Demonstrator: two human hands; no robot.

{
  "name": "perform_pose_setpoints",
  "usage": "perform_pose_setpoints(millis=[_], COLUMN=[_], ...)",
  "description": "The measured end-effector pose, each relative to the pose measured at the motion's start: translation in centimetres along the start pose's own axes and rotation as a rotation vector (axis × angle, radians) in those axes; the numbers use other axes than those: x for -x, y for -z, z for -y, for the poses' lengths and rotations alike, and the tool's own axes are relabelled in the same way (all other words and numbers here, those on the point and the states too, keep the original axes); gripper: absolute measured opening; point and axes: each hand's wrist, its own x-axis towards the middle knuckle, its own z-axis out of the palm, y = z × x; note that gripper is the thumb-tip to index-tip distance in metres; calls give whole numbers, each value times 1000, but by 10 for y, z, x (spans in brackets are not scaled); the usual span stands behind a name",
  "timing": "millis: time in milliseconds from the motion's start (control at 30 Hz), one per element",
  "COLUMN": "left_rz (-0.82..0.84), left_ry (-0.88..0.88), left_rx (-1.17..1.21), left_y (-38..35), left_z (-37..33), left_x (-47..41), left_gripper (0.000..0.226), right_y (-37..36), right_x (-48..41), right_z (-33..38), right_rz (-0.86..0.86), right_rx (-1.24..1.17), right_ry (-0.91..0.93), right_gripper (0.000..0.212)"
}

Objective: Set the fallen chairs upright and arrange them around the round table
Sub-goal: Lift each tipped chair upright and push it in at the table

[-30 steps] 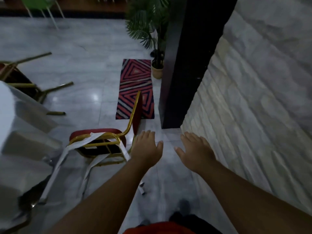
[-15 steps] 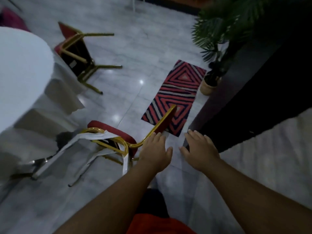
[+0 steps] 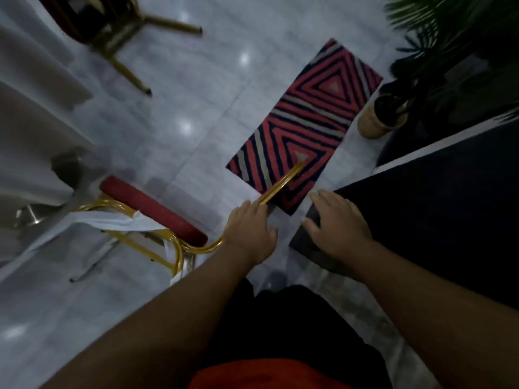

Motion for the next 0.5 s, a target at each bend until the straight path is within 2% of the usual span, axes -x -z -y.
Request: perform_pose_setpoints(millis=[200,367,500], left_rz=[2,-13,70], left_ry=[84,191,183], left_rx=[124,182,199], left_y=[-31,-89,-139], left_z=[10,23,26], left_x=[-77,-153,-221], left_gripper=[43,33,42], right_y=[-23,-76,-116], right_x=[-122,-228,-294], right_z=[-23,-50,-83], right_rz=[97,167,217], right_rx=[36,67,117], right_ry=[83,165,250], right_gripper=[73,77,82])
